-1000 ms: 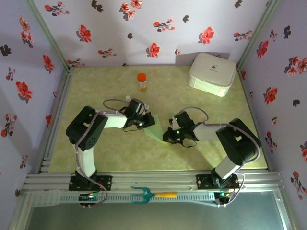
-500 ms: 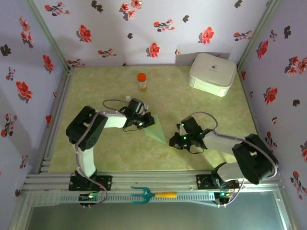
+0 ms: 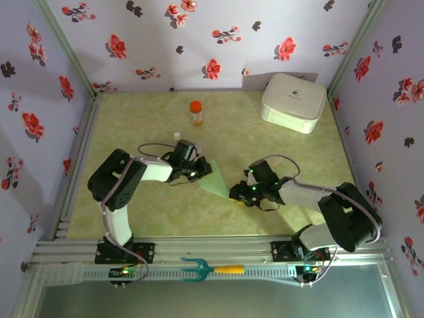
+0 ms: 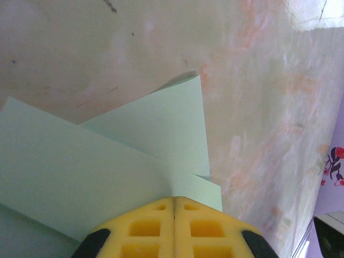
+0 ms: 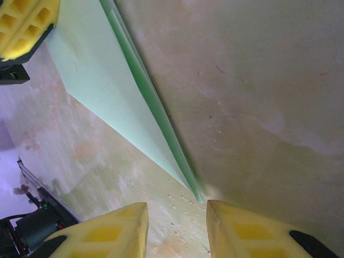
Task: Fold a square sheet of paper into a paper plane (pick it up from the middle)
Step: Fourth fold the wing at the center of the table.
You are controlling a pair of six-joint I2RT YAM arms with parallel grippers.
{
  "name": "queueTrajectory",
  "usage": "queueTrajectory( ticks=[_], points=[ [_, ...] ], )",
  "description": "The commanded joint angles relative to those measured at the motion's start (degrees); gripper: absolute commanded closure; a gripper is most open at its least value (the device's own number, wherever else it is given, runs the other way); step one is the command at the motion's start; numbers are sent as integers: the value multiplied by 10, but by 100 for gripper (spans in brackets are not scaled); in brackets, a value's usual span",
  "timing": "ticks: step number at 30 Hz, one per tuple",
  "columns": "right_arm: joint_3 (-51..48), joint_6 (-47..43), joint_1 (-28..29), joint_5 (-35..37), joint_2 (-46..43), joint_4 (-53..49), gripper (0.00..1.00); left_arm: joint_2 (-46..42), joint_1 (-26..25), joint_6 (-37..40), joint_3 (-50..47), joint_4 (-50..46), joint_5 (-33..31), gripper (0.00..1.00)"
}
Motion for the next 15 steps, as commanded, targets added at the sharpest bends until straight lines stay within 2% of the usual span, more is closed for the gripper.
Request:
queueTrajectory(
  ticks=[1, 15],
  points=[
    [-2, 16, -4, -11, 4, 18, 65, -2, -3, -4, -11, -25, -18, 100],
    [3, 17, -4, -20, 30, 46, 67, 6, -1, 1, 1, -30, -14, 100]
  ],
)
